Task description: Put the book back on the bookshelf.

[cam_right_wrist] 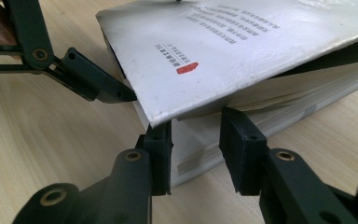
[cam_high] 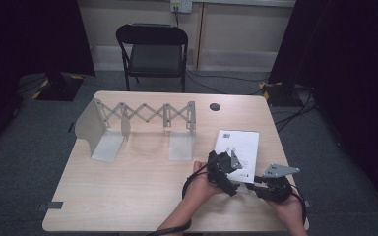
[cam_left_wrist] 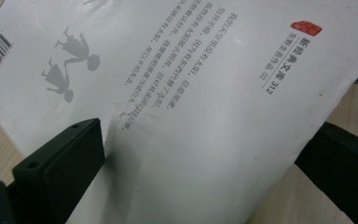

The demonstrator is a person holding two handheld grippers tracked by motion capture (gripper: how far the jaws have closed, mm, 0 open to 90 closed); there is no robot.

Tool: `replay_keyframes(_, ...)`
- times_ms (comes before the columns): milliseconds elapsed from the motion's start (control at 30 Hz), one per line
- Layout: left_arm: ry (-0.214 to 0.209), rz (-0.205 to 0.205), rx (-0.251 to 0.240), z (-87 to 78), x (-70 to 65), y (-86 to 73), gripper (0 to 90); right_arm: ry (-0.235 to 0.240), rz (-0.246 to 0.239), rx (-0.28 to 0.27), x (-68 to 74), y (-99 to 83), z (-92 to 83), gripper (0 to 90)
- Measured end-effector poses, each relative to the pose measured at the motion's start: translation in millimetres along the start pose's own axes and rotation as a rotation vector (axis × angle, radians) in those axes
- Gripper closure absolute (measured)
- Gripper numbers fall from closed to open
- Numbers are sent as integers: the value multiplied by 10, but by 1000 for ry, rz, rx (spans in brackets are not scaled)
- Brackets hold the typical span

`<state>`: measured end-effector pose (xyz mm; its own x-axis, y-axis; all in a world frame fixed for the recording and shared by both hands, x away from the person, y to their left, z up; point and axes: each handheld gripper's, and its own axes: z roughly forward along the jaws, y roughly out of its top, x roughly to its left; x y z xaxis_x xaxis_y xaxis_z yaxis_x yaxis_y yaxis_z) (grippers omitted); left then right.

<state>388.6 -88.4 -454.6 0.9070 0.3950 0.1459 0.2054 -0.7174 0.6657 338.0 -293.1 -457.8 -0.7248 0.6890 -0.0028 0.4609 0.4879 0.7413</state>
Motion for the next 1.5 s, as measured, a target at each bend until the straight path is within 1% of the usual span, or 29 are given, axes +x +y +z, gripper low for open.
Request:
replay_keyframes(33, 20, 12, 5, -2, -8, 0, 23, 0, 0, 0, -1, -1, 0, 649)
replay_keyframes(67, 35, 11, 1, -1, -17, -1, 49, 2, 1, -1, -2, -2, 0, 649)
replay_keyframes(133, 42, 8, 1, 1, -21, 0, 63, 4, 2, 0, -6, -5, 1, 649)
replay_keyframes(167, 47, 14, 5, 1, -24, 0, 73, 4, 2, 0, -7, -7, 1, 649)
replay_keyframes(367, 51, 14, 17, 9, -36, 14, 85, 7, 5, 6, -13, -11, 12, 648)
replay_keyframes(500, 33, 18, 26, -21, -15, 34, 121, 12, 19, 2, -15, -19, 14, 639)
replay_keyframes(533, 19, 21, 29, -47, 0, 37, 140, 17, 24, 1, -20, -22, 14, 625)
replay_keyframes(600, -16, 7, 16, -85, 37, 27, 212, 17, 23, 15, -20, -38, 35, 590)
replay_keyframes(667, -21, 15, 20, -87, 44, 28, 219, 16, 21, 21, -18, -55, 60, 569)
replay_keyframes(733, -13, 14, 24, -80, 25, 35, 220, 14, 24, 31, -18, -49, 70, 572)
replay_keyframes(800, -15, 20, 23, -84, 28, 28, 222, 7, 23, 37, -12, -42, 71, 580)
replay_keyframes(867, -13, 19, 21, -84, 26, 27, 222, 5, 21, 34, -12, -42, 70, 583)
replay_keyframes(1000, -7, 32, 16, -84, 15, 23, 215, -5, 11, 30, -10, -26, 59, 618)
replay_keyframes(1100, -12, 57, 19, -86, 10, 32, 198, -5, 6, 31, -12, -21, 54, 619)
replay_keyframes(1133, -23, 60, 6, -83, 4, 37, 194, -6, 5, 27, -12, -18, 53, 619)
replay_keyframes(1167, -26, 70, 8, -85, -1, 49, 194, -5, 4, 26, -13, -14, 50, 619)
replay_keyframes(1200, -27, 67, 7, -75, -15, 60, 187, -7, 4, 25, -12, -8, 44, 620)
replay_keyframes(1233, -26, 77, 10, -62, -21, 74, 166, -9, 4, 22, -10, -3, 40, 620)
replay_keyframes(1300, -15, 84, 12, -43, -43, 95, 155, -10, 4, 18, -7, 4, 38, 620)
replay_keyframes(1333, -6, 100, 20, -33, -44, 107, 150, -10, 4, 17, -7, 6, 36, 620)
replay_keyframes(1367, 2, 99, 16, -17, -49, 113, 146, -10, 4, 17, -6, 9, 35, 622)
replay_keyframes(1433, 12, 102, 11, 11, -48, 120, 110, -5, 12, 11, -5, 18, 25, 628)
replay_keyframes(1467, 23, 114, 16, 21, -49, 123, 104, -6, 14, 7, -4, 24, 20, 630)
replay_keyframes(1500, 25, 124, 18, 27, -50, 127, 98, -7, 13, 4, -1, 31, 17, 630)
